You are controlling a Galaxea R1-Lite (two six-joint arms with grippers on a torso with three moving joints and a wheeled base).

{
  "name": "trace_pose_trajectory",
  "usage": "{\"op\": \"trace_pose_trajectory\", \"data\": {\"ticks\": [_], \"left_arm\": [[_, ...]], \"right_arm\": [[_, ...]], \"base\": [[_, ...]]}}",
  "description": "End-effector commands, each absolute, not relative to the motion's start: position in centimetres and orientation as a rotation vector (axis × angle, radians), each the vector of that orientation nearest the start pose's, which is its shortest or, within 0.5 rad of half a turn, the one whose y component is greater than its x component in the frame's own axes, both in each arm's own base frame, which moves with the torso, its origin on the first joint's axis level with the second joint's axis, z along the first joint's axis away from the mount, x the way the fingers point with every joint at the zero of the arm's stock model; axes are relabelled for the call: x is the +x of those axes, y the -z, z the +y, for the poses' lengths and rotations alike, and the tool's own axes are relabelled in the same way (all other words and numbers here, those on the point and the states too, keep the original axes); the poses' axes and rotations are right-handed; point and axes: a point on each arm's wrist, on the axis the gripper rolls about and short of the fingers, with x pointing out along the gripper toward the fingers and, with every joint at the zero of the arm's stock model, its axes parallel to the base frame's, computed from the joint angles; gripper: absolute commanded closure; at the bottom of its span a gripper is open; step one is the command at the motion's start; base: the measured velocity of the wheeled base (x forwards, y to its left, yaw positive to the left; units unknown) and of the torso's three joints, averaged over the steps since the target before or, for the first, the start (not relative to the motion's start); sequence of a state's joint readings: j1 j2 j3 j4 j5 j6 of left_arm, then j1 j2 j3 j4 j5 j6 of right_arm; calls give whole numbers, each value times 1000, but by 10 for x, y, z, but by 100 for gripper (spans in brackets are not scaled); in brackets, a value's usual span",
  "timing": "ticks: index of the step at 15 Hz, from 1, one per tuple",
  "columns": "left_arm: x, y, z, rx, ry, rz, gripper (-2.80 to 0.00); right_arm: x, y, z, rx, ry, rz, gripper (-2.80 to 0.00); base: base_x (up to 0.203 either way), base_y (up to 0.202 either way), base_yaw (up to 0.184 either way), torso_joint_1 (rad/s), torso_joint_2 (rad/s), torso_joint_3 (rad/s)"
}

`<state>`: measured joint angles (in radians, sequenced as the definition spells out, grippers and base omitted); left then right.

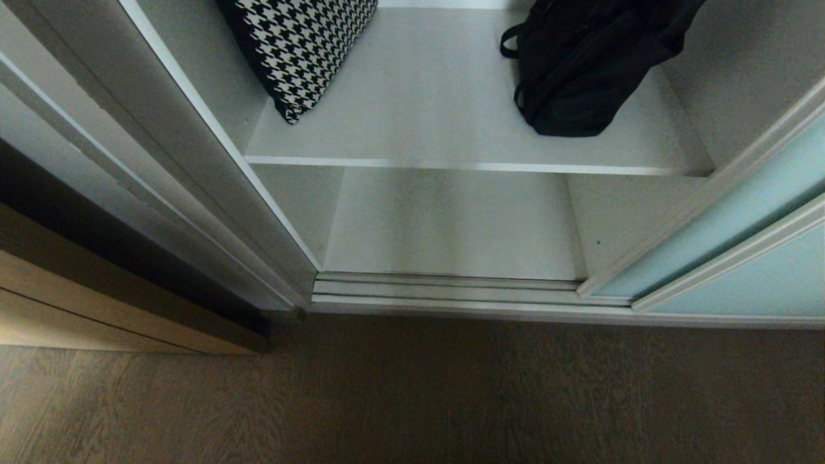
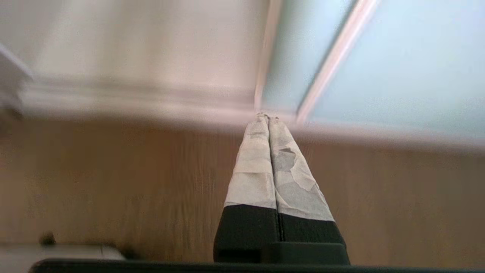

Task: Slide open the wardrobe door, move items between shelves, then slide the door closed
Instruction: Open the door, then place the bag on the lower shelf

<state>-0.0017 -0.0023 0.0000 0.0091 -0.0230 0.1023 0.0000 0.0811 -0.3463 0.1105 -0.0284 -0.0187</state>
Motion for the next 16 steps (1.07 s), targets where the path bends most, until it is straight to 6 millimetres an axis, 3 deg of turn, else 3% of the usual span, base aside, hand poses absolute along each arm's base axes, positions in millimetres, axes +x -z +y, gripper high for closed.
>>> {"op": "trace_pose_trajectory", "data": {"ticks": [1,4,7,16], "left_arm": [[-23,-75,0,103,25,8,0],[-23,-75,0,103,25,8,0],[-23,-75,0,103,25,8,0],[-23,-75,0,103,25,8,0]], "right_arm": [[-53,-224,0,-24,0,-200,0],[-32,-276,3,-66,-111,-154,0],[2,-316,5,-72,-199,-98,0],[101,-387,17,-62,-391,-52,0]], "base": [[0,0,0,0,0,0],[0,0,0,0,0,0],[0,0,0,0,0,0],[0,0,0,0,0,0]]}}
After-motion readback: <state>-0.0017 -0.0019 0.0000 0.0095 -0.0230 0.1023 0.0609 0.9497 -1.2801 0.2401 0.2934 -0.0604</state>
